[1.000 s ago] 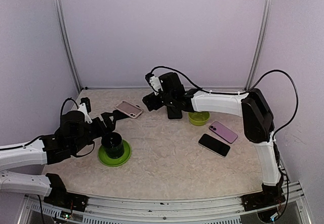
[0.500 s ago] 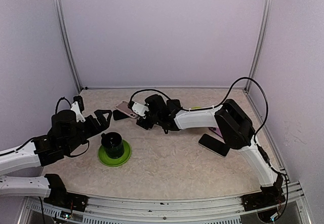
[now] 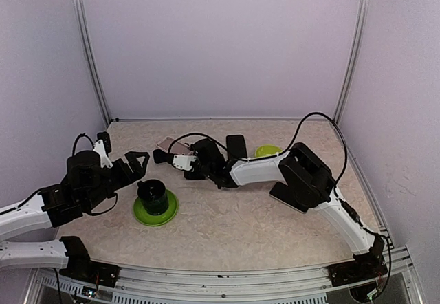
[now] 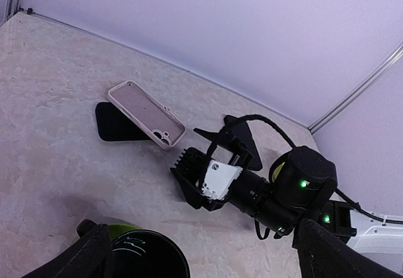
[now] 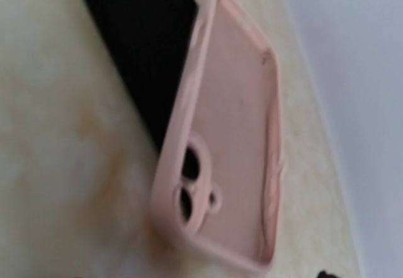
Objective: Put the phone into the phone case
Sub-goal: Pick up the phone case from the phone case.
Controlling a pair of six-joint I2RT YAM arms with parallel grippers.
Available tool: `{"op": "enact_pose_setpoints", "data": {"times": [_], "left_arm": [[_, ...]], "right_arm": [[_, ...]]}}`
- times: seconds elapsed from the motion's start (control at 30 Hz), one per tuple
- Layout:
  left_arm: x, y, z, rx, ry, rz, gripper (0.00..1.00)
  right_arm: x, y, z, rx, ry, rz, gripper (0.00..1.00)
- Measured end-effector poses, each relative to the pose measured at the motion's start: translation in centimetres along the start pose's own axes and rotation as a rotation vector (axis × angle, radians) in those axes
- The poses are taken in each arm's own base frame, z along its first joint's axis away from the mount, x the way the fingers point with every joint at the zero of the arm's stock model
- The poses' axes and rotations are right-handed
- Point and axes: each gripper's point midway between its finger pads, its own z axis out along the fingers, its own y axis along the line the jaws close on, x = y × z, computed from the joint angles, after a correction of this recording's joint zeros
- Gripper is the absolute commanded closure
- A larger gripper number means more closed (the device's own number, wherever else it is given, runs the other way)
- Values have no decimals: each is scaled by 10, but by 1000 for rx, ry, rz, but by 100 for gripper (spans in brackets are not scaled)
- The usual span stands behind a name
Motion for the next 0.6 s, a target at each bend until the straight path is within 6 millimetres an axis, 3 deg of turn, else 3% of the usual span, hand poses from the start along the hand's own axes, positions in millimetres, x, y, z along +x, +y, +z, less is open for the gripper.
{"op": "enact_pose_setpoints", "data": {"times": [0.33, 0.6], "left_arm": [[-2, 1, -4, -9, 10, 2, 1], [-5, 2, -9, -11, 7, 0, 1]], "right_arm": [[-26, 2, 20, 62, -62, -132, 31], [-26, 0, 28, 95, -59, -193, 44]]}}
